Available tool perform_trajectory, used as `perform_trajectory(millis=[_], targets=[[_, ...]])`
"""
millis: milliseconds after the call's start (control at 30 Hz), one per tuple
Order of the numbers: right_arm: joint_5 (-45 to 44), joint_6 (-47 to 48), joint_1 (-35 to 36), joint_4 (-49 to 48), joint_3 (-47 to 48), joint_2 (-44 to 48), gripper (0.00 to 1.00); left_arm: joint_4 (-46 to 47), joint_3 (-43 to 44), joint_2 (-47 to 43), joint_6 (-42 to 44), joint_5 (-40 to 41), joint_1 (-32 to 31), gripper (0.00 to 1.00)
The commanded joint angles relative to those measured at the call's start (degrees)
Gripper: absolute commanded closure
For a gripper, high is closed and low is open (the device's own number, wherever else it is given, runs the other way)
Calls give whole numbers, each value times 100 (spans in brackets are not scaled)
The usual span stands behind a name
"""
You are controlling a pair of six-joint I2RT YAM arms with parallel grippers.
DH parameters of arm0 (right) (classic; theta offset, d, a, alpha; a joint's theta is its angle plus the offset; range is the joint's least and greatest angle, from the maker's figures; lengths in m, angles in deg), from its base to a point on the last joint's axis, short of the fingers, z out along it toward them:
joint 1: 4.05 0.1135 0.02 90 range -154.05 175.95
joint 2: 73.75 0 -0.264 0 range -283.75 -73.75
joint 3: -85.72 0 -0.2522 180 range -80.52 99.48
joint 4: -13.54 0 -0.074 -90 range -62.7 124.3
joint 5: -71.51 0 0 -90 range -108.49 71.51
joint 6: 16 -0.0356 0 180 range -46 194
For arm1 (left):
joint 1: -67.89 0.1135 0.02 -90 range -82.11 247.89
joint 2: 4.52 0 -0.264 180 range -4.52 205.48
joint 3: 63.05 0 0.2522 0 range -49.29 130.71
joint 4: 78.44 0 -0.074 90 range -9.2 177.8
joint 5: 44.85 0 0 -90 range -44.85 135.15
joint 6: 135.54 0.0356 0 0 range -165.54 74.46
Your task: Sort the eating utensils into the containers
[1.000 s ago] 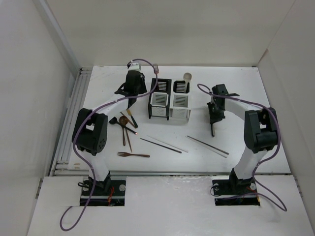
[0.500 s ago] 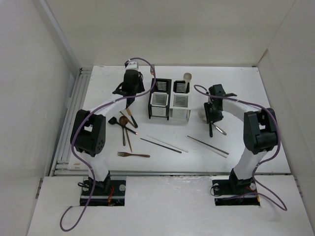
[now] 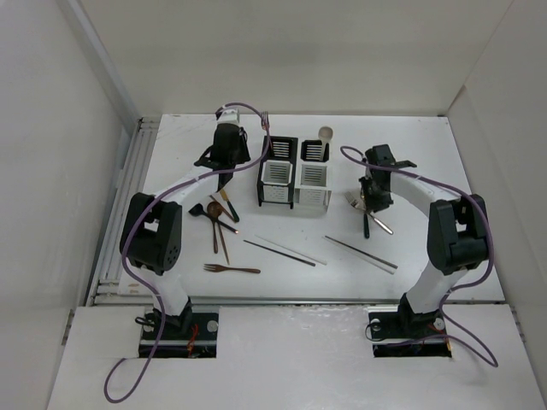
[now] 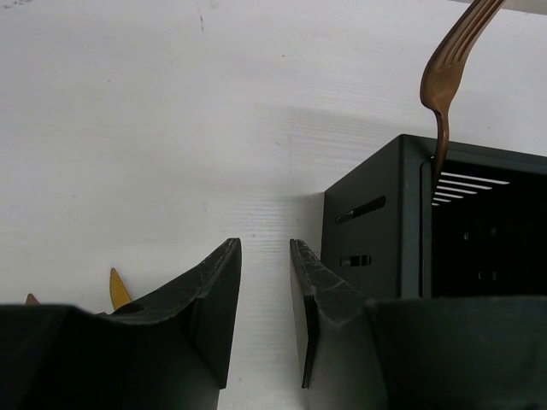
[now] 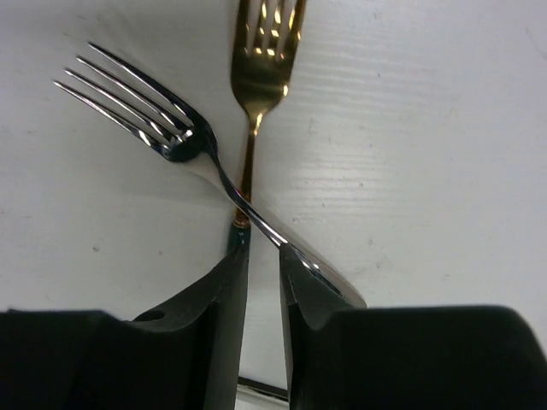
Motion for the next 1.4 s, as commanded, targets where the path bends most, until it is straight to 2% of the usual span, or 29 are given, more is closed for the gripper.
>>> perform_trajectory(millis=[0, 167, 533, 700, 833, 933, 1033, 1267, 1367], targets=[[-402, -78, -34, 486, 61, 52, 73, 209, -82, -338, 57, 55, 5, 73], [-191, 125, -88, 706, 8, -10, 61, 262, -144, -391, 57, 108, 5, 72], [-270, 476, -88, 364, 280, -738, 60, 367, -144, -444, 57, 318, 5, 69], [-270, 687, -88, 144, 333, -739, 60, 367, -258, -505, 118, 371, 5, 69], [-7, 1003, -88, -233, 201, -686, 68, 367, -311, -558, 232, 424, 5, 69], [108, 1171, -88, -295, 201, -686, 78, 367, -311, -558, 233, 477, 5, 69], [108, 1232, -88, -296, 149, -686, 100, 420, -363, -558, 294, 477, 5, 69], [31, 1346, -9, -296, 149, -336, 100, 420, -416, -610, 294, 415, 5, 69], [-286, 1145, 44, -296, 96, 401, 100, 420, -416, -611, 347, 555, 5, 68]])
